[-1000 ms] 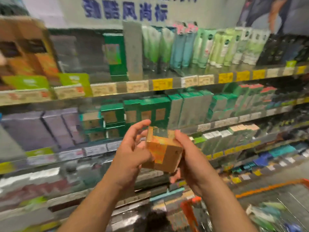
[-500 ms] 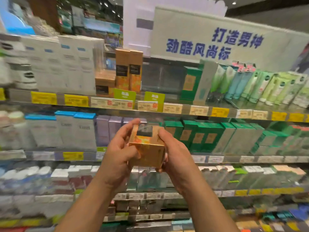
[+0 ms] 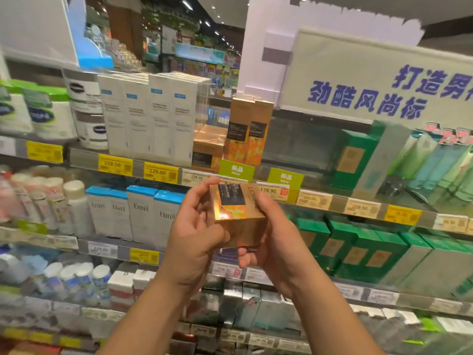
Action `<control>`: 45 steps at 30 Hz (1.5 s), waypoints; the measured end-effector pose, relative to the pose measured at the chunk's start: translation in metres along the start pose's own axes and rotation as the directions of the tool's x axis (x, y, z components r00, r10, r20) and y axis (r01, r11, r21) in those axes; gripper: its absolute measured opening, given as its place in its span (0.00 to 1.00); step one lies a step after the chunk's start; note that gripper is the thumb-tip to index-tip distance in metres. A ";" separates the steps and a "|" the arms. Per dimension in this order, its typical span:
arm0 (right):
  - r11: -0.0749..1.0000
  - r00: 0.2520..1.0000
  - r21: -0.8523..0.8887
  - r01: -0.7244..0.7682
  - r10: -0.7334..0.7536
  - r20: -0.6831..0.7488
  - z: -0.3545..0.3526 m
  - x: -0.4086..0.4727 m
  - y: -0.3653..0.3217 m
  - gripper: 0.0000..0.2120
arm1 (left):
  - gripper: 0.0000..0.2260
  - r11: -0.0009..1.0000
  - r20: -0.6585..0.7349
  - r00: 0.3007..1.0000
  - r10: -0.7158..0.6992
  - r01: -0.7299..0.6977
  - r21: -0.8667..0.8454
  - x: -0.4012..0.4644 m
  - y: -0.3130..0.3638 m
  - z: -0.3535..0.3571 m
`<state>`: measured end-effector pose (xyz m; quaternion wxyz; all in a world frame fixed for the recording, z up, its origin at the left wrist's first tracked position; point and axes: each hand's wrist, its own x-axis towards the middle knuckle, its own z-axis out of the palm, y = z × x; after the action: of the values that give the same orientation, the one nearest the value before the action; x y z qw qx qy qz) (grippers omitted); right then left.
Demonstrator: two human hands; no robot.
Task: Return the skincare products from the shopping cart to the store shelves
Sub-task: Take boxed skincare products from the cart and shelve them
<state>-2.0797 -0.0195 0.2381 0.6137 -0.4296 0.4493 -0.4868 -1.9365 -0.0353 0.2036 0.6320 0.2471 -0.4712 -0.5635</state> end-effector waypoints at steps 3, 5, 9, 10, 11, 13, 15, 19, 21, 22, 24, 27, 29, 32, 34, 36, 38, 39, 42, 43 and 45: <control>0.999 0.998 -0.017 0.029 -0.028 0.048 0.001 0.025 -0.011 0.33 | 0.40 0.998 -0.021 0.998 0.065 -0.065 0.013 0.021 0.004 -0.006; 0.997 0.996 -0.046 0.060 -0.057 0.068 0.001 0.037 -0.024 0.29 | 0.40 0.994 -0.028 0.993 0.113 -0.113 0.011 0.033 0.009 -0.009; 0.962 0.981 -0.198 0.190 -0.177 0.082 0.002 0.061 -0.054 0.28 | 0.38 0.976 -0.049 0.976 0.213 -0.210 0.055 0.052 0.014 -0.008; 0.937 0.971 -0.255 0.239 -0.222 0.093 0.003 0.065 -0.065 0.29 | 0.39 0.970 -0.069 0.969 0.237 -0.232 0.066 0.055 0.016 -0.007; 0.903 0.957 -0.316 0.290 -0.269 0.110 0.004 0.069 -0.076 0.32 | 0.40 0.965 -0.094 0.962 0.257 -0.251 0.077 0.060 0.019 -0.006; 0.817 0.922 -0.429 0.386 -0.356 0.151 0.006 0.079 -0.099 0.36 | 0.42 0.949 -0.133 0.944 0.303 -0.285 0.138 0.072 0.023 -0.005; 0.721 0.880 -0.510 0.469 -0.433 0.197 0.010 0.091 -0.122 0.39 | 0.44 0.938 -0.135 0.937 0.323 -0.298 0.176 0.085 0.027 -0.004; 0.519 0.793 -0.637 0.571 -0.548 0.265 0.021 0.110 -0.165 0.32 | 0.42 0.931 -0.038 0.936 0.350 -0.343 0.126 0.107 0.044 -0.002; 0.442 0.759 -0.663 0.604 -0.574 0.309 0.026 0.119 -0.187 0.26 | 0.39 0.943 -0.010 0.945 0.327 -0.325 0.077 0.118 0.054 -0.002; 0.418 0.743 -0.661 0.623 -0.582 0.332 0.029 0.124 -0.197 0.24 | 0.38 0.948 -0.003 0.950 0.313 -0.313 0.052 0.123 0.058 -0.003; 0.370 0.710 -0.660 0.654 -0.601 0.367 0.036 0.134 -0.213 0.24 | 0.36 0.955 -0.002 0.956 0.295 -0.294 0.023 0.130 0.064 -0.005; 0.313 0.675 -0.664 0.679 -0.621 0.398 0.045 0.150 -0.227 0.25 | 0.32 0.961 -0.028 0.961 0.276 -0.275 0.023 0.139 0.068 -0.013; 0.297 0.664 -0.668 0.683 -0.633 0.398 0.045 0.163 -0.232 0.25 | 0.29 0.969 -0.064 0.967 0.245 -0.244 0.034 0.143 0.068 -0.019; 0.274 0.647 -0.670 0.690 -0.648 0.401 0.042 0.180 -0.233 0.23 | 0.23 0.977 -0.116 0.972 0.206 -0.198 0.074 0.146 0.069 -0.030; 0.273 0.642 -0.657 0.703 -0.642 0.420 0.039 0.186 -0.233 0.21 | 0.17 0.979 -0.143 0.971 0.191 -0.179 0.093 0.148 0.070 -0.037; 0.278 0.640 -0.639 0.717 -0.626 0.445 0.036 0.191 -0.232 0.19 | 0.11 0.982 -0.162 0.971 0.174 -0.158 0.104 0.149 0.071 -0.040; 0.311 0.653 -0.621 0.720 -0.609 0.451 0.034 0.196 -0.232 0.17 | 0.11 0.983 -0.177 0.972 0.153 -0.132 0.124 0.151 0.072 -0.041; 0.336 0.660 -0.608 0.719 -0.603 0.448 0.033 0.198 -0.231 0.17 | 0.11 0.983 -0.182 0.973 0.144 -0.120 0.136 0.152 0.072 -0.041; 0.371 0.677 -0.596 0.712 -0.589 0.442 0.032 0.203 -0.229 0.18 | 0.11 0.981 -0.192 0.973 0.124 -0.092 0.169 0.154 0.073 -0.043; 0.372 0.680 -0.598 0.710 -0.584 0.443 0.032 0.205 -0.228 0.18 | 0.10 0.980 -0.197 0.973 0.118 -0.083 0.178 0.155 0.073 -0.043; 0.363 0.685 -0.614 0.701 -0.580 0.440 0.032 0.206 -0.227 0.15 | 0.10 0.979 -0.204 0.973 0.105 -0.065 0.194 0.156 0.074 -0.042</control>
<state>-2.0718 -0.2548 0.4370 0.1726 -0.8149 0.3554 -0.4241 -1.8765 -0.1738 0.2970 0.6766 0.3435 -0.4613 -0.4598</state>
